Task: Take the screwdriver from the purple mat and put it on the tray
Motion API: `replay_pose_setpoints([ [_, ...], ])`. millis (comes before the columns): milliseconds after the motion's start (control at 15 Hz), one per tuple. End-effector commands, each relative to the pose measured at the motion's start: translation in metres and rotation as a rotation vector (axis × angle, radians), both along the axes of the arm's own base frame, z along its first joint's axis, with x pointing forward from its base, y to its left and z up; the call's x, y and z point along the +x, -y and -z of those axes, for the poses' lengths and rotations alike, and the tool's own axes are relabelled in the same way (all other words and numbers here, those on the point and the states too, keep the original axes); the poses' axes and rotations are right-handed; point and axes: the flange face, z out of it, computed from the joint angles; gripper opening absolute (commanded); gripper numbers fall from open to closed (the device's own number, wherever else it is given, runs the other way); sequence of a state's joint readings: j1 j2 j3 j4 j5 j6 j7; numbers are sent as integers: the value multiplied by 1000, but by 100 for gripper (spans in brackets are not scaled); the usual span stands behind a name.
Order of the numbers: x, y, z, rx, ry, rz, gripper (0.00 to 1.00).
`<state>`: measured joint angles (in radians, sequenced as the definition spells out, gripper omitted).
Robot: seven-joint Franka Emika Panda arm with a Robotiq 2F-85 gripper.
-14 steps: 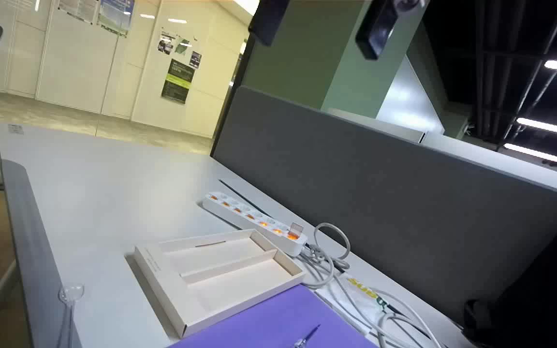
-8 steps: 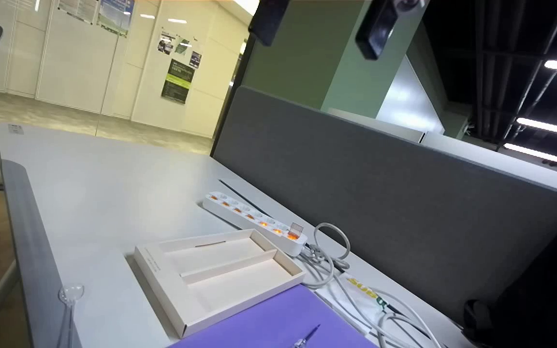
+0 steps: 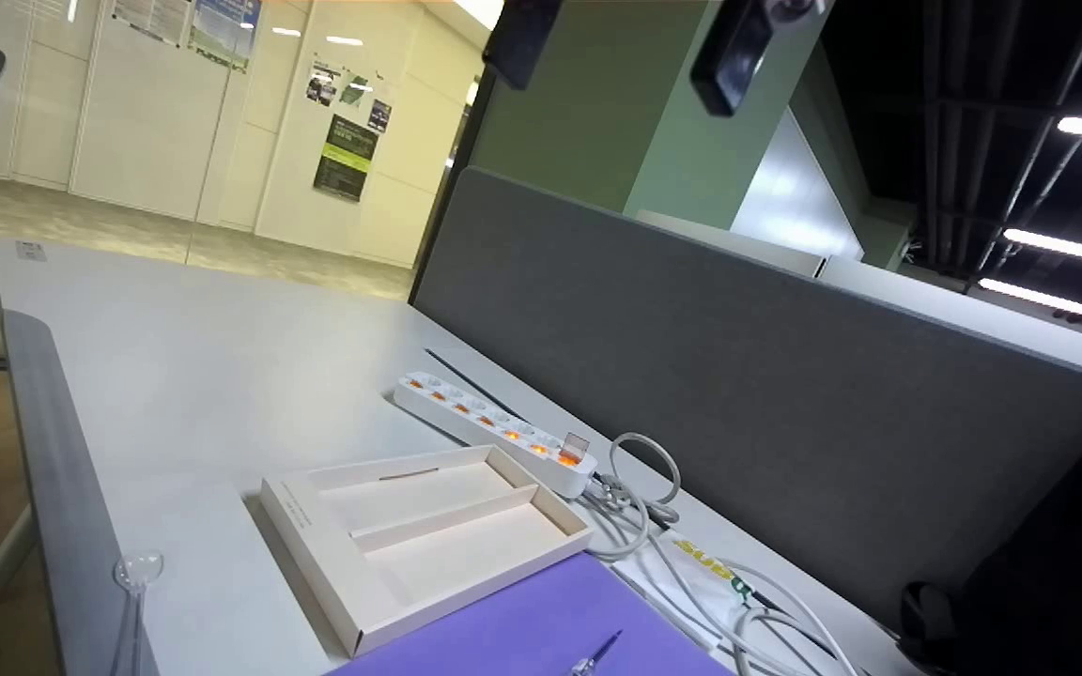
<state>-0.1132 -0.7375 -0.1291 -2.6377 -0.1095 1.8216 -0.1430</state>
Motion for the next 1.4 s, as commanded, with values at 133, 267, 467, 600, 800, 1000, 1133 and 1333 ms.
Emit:
replay_pose_setpoints([
  [133, 10, 27, 4, -43, 97, 149, 100],
  [267, 16, 45, 11, -48, 118, 190, 100],
  [467, 27, 70, 26, -106, 141, 182, 100],
  [600, 37, 82, 38, -144, 146, 168, 100],
  [800, 57, 84, 63, -156, 128, 140, 100],
  [1000, 80, 79, 92, -146, 116, 103, 100],
  [1133, 97, 76, 111, -116, 98, 92, 100],
  [1333, 122, 68, 135, -66, 67, 66, 100],
])
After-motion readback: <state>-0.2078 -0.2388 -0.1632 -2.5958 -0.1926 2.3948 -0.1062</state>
